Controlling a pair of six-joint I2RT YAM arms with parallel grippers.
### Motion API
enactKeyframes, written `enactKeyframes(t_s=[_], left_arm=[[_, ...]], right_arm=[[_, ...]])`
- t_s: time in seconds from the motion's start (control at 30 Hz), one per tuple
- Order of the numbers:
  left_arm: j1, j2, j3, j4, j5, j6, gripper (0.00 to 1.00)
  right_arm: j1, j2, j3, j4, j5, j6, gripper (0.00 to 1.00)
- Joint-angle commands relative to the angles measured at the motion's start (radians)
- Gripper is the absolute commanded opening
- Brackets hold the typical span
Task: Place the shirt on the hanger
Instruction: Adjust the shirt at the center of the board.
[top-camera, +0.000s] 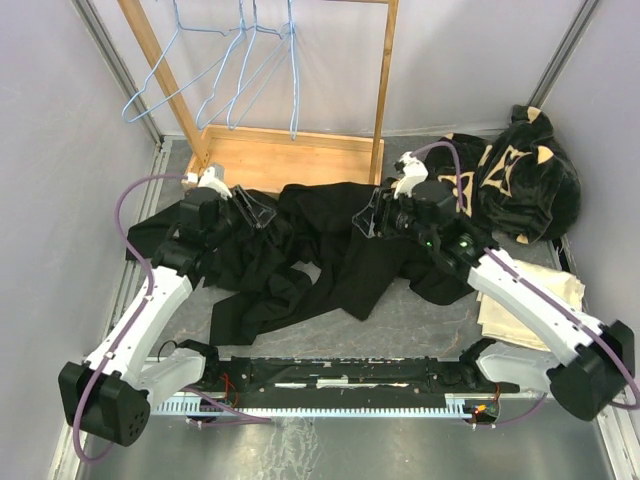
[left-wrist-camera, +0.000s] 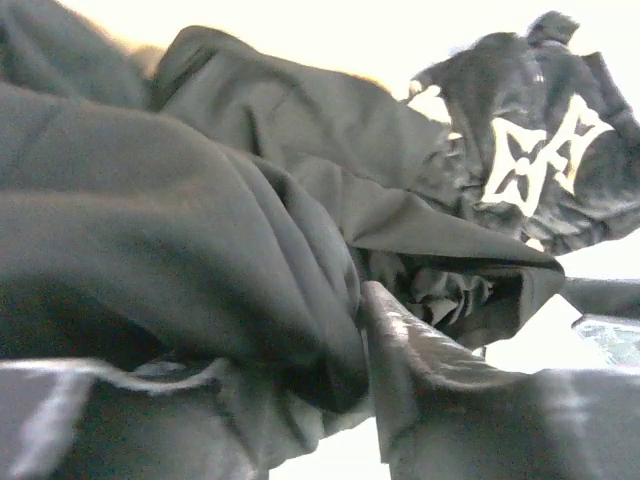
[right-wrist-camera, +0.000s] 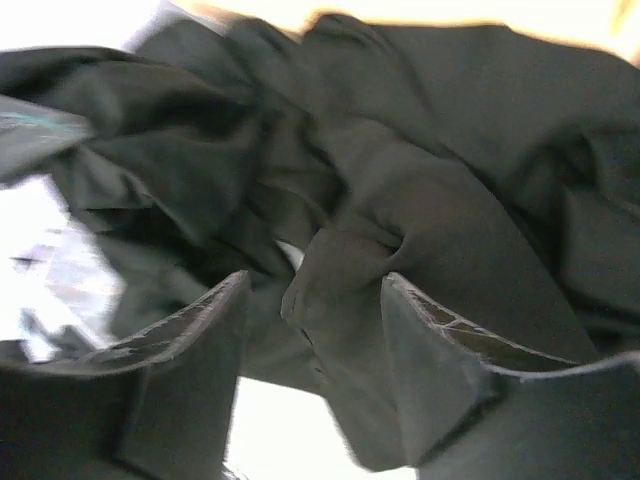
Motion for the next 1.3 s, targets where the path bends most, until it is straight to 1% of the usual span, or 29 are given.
enactKeyframes(t_s=[0.0,0.03,0.07,0.1,0.13,0.17,0.27,0.4,0.47,0.53,0.67,0.8,0.87,1.0,1.03,1.2,1.27], left_arm=[[0.011,0.009,-0.085,-0.127,-0.131,-0.027,0.58],[0.014,-0.006,-0.093,-0.144,-0.154,-0.021,0.64],[0.02,-0.021,-0.098,-0.158,-0.175,-0.016,0.73],[0.024,-0.037,-0.101,-0.17,-0.194,-0.008,0.79],[0.032,-0.049,-0.101,-0.184,-0.213,-0.001,0.83],[0.044,-0.056,-0.097,-0.199,-0.23,0.01,0.84],[0.072,-0.051,-0.085,-0.25,-0.247,0.04,0.85],[0.101,-0.043,-0.09,-0.269,-0.242,0.065,0.85],[0.109,-0.035,-0.1,-0.259,-0.208,0.076,0.83],[0.111,-0.026,-0.109,-0.248,-0.186,0.082,0.81],[0.113,-0.002,-0.115,-0.237,-0.163,0.093,0.8],[0.121,0.017,-0.129,-0.215,-0.101,0.097,0.77],[0.131,0.025,-0.142,-0.203,-0.072,0.097,0.76],[0.164,0.046,-0.157,-0.183,-0.026,0.117,0.67],[0.177,0.053,-0.154,-0.184,-0.012,0.127,0.65],[0.212,0.078,-0.156,-0.183,0.037,0.158,0.51],[0.212,0.088,-0.155,-0.184,0.056,0.165,0.44]], right_arm=[[-0.002,0.103,0.038,-0.283,0.234,-0.183,0.7],[-0.004,0.119,0.051,-0.303,0.26,-0.208,0.75],[-0.004,0.133,0.06,-0.313,0.286,-0.228,0.8],[-0.004,0.147,0.069,-0.315,0.31,-0.244,0.83],[-0.004,0.161,0.075,-0.311,0.338,-0.255,0.87],[-0.007,0.181,0.08,-0.304,0.357,-0.264,0.9],[-0.03,0.275,0.115,-0.292,0.362,-0.277,0.92],[-0.068,0.421,0.139,-0.242,0.308,-0.271,0.92],[-0.102,0.487,0.15,-0.221,0.248,-0.252,0.91],[-0.111,0.532,0.151,-0.196,0.22,-0.245,0.91],[-0.106,0.591,0.15,-0.181,0.181,-0.223,0.9],[-0.065,0.59,0.115,-0.161,0.179,-0.195,0.87],[-0.031,0.585,0.098,-0.159,0.19,-0.18,0.82],[0.031,0.585,0.033,-0.134,0.194,-0.126,0.54],[0.051,0.578,0.011,-0.122,0.196,-0.11,0.49],[0.185,0.501,-0.061,-0.111,0.219,-0.04,0.31],[0.235,0.467,-0.072,-0.097,0.206,-0.028,0.28]])
